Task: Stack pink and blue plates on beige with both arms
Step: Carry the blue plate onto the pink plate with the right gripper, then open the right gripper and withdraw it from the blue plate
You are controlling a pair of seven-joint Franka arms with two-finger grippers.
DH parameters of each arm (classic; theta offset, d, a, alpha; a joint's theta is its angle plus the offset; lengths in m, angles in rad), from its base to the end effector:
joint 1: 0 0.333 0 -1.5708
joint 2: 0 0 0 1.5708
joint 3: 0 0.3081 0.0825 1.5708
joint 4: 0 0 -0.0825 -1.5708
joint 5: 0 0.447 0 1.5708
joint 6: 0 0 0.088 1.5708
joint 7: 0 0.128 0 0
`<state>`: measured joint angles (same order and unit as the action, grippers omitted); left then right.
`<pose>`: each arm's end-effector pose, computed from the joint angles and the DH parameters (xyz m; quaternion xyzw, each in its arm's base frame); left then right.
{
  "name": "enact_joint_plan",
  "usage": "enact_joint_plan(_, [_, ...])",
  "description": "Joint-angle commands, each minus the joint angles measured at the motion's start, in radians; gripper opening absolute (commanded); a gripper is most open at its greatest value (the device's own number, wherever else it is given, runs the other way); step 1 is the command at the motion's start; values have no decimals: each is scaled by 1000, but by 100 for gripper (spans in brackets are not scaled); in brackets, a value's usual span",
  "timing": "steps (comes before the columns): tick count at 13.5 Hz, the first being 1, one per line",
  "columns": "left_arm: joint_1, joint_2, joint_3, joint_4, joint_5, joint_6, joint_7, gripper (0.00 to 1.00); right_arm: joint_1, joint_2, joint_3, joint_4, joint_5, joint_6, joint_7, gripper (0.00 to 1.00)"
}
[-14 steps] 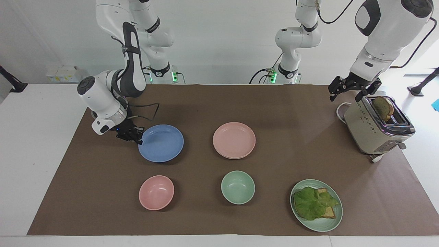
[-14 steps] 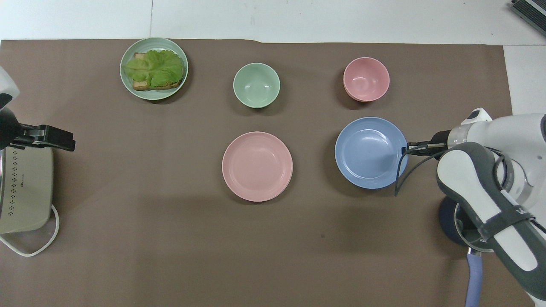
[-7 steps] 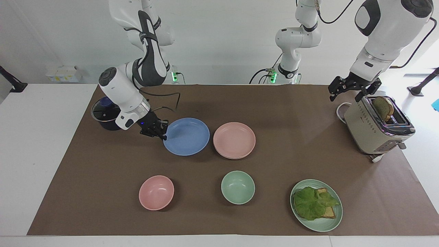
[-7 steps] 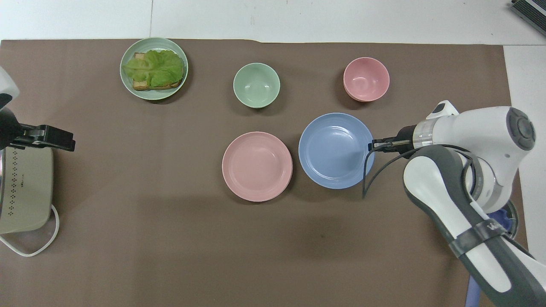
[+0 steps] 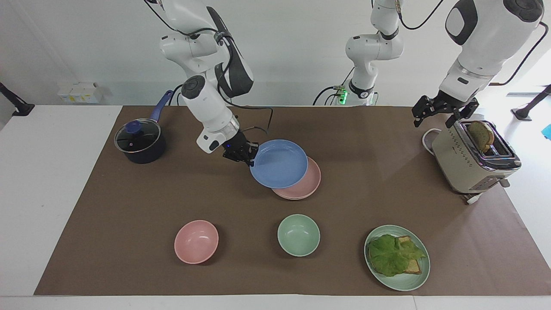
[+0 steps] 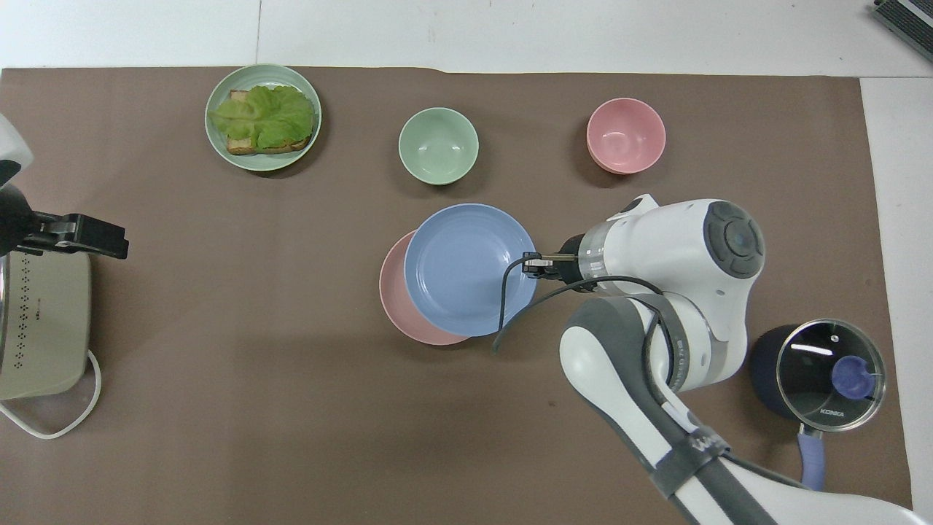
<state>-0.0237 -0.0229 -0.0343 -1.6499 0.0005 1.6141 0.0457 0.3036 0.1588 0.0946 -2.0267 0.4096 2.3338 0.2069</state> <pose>0.6117 -0.0356 0.5710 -0.9986 0.0518 0.0065 0.0007 0.5949 0.2633 0.3230 -0.9831 0.0366 -0.0198 0.1783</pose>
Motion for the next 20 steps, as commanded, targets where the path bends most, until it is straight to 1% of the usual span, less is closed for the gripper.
enact_joint_plan(1, [5,-3,-4,4,13,-13,13,100,55,53,-4,22,-41,45,78,0])
enact_joint_plan(4, [5,-3,-4,4,13,-13,11,100,103,93,-4,23,-52,111,132,0])
enact_joint_plan(7, [5,-3,-4,4,13,-11,13,100,110,117,-3,22,-54,124,150,0])
enact_joint_plan(9, [5,-3,-4,2,13,-11,13,100,120,120,-6,3,-72,151,143,0])
enact_joint_plan(11, [5,-3,-4,4,13,-13,11,100,104,122,-6,0,-107,151,143,0])
enact_joint_plan(15, [5,-5,-4,4,13,-11,11,100,104,117,-6,-13,-107,147,143,0])
enact_joint_plan(16, [5,-3,-4,4,13,-11,13,100,104,117,-6,-10,-109,145,146,11])
enact_joint_plan(17, [5,-3,-4,4,13,-11,13,100,104,117,-6,-7,-107,145,147,60])
enact_joint_plan(18, [5,-3,-4,4,13,-11,13,100,104,119,-7,2,-107,144,153,100])
enact_joint_plan(20, [5,-3,-4,4,13,-11,13,100,104,108,-16,6,-112,133,154,100])
